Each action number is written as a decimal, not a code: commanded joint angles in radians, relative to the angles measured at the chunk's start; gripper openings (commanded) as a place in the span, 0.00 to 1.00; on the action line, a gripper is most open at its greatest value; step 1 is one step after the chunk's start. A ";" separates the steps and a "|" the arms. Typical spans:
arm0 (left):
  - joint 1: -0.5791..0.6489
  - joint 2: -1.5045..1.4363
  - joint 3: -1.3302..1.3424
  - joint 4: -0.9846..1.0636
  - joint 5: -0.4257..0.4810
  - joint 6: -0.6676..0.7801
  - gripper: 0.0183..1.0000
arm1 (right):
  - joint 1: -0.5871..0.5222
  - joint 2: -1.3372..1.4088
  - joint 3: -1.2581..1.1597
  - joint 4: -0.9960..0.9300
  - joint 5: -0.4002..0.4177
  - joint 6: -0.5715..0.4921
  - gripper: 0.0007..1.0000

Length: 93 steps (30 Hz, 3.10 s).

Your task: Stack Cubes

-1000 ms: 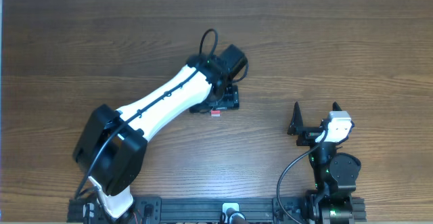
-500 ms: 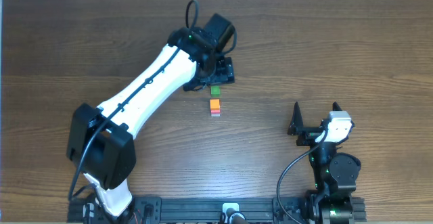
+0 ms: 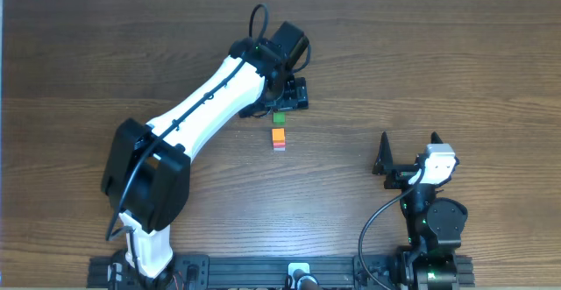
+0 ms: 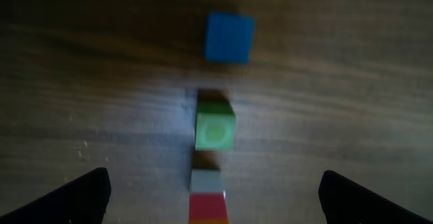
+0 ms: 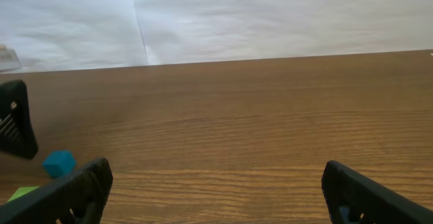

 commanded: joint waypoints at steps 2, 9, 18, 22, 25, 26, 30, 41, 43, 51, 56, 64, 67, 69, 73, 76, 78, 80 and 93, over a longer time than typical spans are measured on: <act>0.006 -0.179 0.011 0.079 -0.116 0.003 1.00 | -0.005 -0.010 -0.008 0.000 0.005 -0.002 0.99; 0.021 -0.453 0.007 0.195 -0.218 0.095 1.00 | -0.005 -0.010 -0.008 0.000 0.005 -0.002 0.99; 0.077 -0.791 -0.024 0.204 -0.262 0.203 1.00 | -0.005 -0.010 -0.008 0.000 0.005 -0.002 0.99; 0.234 -0.969 -0.155 0.275 -0.127 0.263 1.00 | -0.005 -0.010 -0.008 0.000 0.005 -0.002 0.99; 0.352 -1.123 -0.304 0.354 -0.034 0.301 1.00 | -0.005 -0.010 -0.008 0.001 0.005 -0.002 0.99; 0.382 -1.175 -0.356 0.373 -0.014 0.311 1.00 | -0.005 -0.010 -0.008 0.001 0.005 -0.002 0.99; 0.473 -1.396 -0.578 0.418 0.013 0.335 1.00 | -0.005 -0.010 -0.008 0.000 0.005 -0.002 0.99; 0.625 -1.844 -1.081 0.516 0.178 0.383 1.00 | -0.005 -0.010 -0.008 0.001 0.005 -0.002 0.99; 0.626 -1.887 -1.157 0.548 0.183 0.383 1.00 | -0.005 -0.010 -0.008 0.000 0.005 -0.002 0.99; 0.626 -1.994 -1.412 0.732 0.249 0.389 1.00 | -0.005 -0.010 -0.008 0.001 0.005 -0.002 0.99; 0.625 -1.994 -1.472 0.814 0.301 0.527 1.00 | -0.005 -0.010 -0.008 0.000 0.005 -0.002 0.99; 0.625 -1.994 -1.531 0.818 0.301 0.700 1.00 | -0.005 -0.010 -0.008 0.000 0.005 -0.002 0.99; 0.625 -1.994 -1.561 0.825 0.300 0.731 1.00 | -0.005 -0.010 -0.008 0.000 0.005 -0.002 0.99; 0.624 -1.994 -1.569 0.836 0.301 0.749 1.00 | -0.005 -0.010 -0.008 0.001 0.005 -0.002 0.99; 0.612 -1.994 -1.592 0.896 0.299 0.757 1.00 | -0.005 -0.010 -0.008 0.001 0.005 -0.002 0.99; 0.612 -1.994 -1.605 0.930 0.301 0.755 1.00 | -0.005 -0.010 -0.008 0.001 0.005 -0.002 0.99; 0.612 -1.994 -1.609 0.938 0.300 0.752 1.00 | -0.005 -0.010 -0.008 0.000 0.005 -0.002 0.99; 0.612 -1.994 -1.609 0.938 0.301 0.752 1.00 | -0.005 -0.010 -0.008 0.000 0.005 -0.002 0.99; 0.612 -1.993 -1.609 0.940 0.301 0.752 1.00 | -0.005 -0.010 -0.008 0.000 0.005 -0.002 0.99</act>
